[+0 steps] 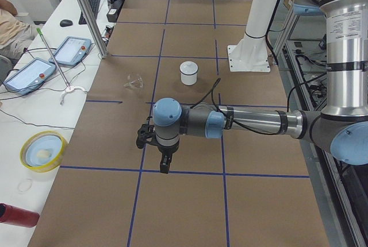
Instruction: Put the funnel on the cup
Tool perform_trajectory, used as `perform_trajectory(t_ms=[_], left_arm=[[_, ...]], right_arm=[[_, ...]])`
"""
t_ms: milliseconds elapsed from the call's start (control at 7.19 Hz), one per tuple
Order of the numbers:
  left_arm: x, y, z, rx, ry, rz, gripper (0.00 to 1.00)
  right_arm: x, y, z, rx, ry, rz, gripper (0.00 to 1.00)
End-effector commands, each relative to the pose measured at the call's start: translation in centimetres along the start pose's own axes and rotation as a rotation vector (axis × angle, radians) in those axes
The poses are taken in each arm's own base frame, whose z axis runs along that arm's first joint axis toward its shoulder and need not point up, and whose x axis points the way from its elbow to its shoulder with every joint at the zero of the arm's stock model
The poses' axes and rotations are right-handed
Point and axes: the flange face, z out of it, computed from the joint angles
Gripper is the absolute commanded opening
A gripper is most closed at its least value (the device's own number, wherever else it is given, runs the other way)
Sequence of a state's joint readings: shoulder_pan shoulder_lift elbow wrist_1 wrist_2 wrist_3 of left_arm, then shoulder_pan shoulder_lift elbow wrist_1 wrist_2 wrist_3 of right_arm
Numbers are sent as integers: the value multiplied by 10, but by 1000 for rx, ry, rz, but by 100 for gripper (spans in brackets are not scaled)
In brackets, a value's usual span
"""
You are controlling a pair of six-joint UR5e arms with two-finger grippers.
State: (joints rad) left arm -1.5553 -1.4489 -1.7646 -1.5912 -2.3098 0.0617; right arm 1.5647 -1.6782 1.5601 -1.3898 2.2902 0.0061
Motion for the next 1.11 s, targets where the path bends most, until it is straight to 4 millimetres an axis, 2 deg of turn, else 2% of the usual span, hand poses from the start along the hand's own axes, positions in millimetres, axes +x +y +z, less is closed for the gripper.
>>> perform_trajectory(t_ms=[0,139,278,417,556,695,834,974], left_arm=[[25,-29,-11,29,-12,61,100],[46,-77,-35,89,-13,100,100],[58,-103,-54,134,-20,38,100],[73,-106,-71,219,-13,63,100],[70,-96,-67,253,10,-1,100],[102,-105,-65,293,41,-5,100],[167,-109,-22,232,95,9,100],[237,-124,-6,196,154,-73,100]], right_arm=[[0,0,0,0,0,0,100],[0,0,0,0,0,0,100],[0,0,0,0,0,0,100],[0,0,0,0,0,0,100],[0,0,0,0,0,0,100],[0,0,0,0,0,0,100],[0,0,-1,1,0,-1,100],[0,0,0,0,0,0,100]])
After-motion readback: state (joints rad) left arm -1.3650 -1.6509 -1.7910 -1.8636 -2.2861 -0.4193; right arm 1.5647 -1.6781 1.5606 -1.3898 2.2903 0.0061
